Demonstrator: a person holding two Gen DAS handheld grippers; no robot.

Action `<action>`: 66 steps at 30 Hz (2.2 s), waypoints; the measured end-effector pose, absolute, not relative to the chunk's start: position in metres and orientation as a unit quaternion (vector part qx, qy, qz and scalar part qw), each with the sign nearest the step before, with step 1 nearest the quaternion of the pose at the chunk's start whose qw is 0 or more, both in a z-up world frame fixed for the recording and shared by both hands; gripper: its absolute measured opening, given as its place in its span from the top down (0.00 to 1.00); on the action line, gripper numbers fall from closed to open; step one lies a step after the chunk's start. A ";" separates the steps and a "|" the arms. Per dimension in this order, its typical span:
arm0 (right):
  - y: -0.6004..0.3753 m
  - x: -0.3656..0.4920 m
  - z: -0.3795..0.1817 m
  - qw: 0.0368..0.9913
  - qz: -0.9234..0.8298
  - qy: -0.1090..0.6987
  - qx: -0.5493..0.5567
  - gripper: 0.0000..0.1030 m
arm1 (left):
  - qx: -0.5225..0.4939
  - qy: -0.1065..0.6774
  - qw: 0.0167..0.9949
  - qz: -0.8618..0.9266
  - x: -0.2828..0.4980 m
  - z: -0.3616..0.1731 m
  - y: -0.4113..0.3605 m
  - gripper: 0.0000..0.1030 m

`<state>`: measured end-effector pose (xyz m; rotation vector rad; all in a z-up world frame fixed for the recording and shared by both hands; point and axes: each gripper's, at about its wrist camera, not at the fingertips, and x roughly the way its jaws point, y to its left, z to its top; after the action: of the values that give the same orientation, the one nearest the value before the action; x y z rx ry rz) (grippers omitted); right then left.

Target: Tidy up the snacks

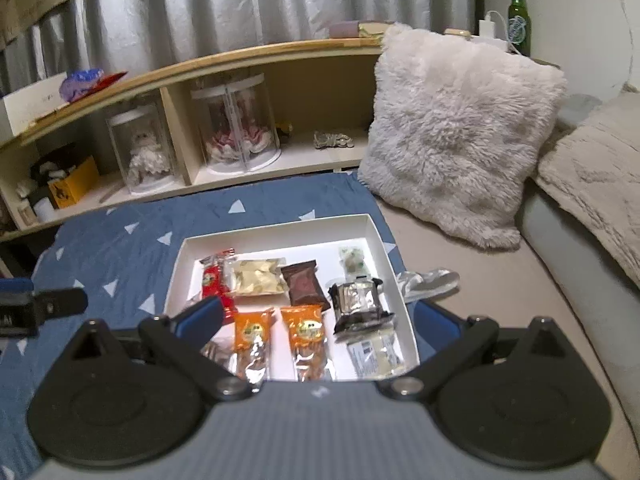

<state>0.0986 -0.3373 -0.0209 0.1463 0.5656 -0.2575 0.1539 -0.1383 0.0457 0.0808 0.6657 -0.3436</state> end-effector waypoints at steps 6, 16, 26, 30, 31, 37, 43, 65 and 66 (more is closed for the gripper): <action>-0.318 0.062 -0.018 0.953 -0.117 0.273 0.064 0.01 | 0.038 0.291 0.938 -0.185 0.115 0.054 -0.127 0.00; -0.292 0.004 -0.037 0.958 -0.117 0.253 0.071 0.01 | 0.066 0.253 0.953 -0.156 0.062 0.038 -0.112 0.00; -0.269 -0.031 -0.057 0.963 -0.127 0.233 0.045 0.01 | 0.077 0.243 0.957 -0.141 0.029 0.013 -0.098 0.00; -0.262 -0.037 -0.066 0.964 -0.129 0.229 0.030 0.01 | 0.072 0.239 0.958 -0.143 0.023 0.005 -0.093 0.00; -0.260 -0.039 -0.069 0.964 -0.131 0.228 0.027 0.01 | 0.071 0.242 0.957 -0.144 0.023 0.002 -0.092 0.00; -0.253 -0.043 -0.082 0.965 -0.149 0.214 -0.006 0.01 | 0.072 0.242 0.957 -0.143 0.024 -0.012 -0.089 0.00; -0.255 -0.041 -0.096 0.964 -0.138 0.225 -0.004 0.01 | 0.083 0.252 0.954 -0.136 0.028 -0.025 -0.090 0.00; -0.256 -0.040 -0.103 0.967 -0.135 0.218 0.014 0.01 | 0.075 0.257 0.954 -0.139 0.031 -0.031 -0.087 0.00; -0.255 -0.040 -0.104 0.967 -0.136 0.216 0.014 0.01 | 0.075 0.256 0.954 -0.139 0.031 -0.031 -0.087 0.00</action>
<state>-0.0403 -0.2550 -0.1035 0.0281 0.4378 -0.2741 0.0313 -0.0871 -0.0307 0.1522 0.5211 -0.2827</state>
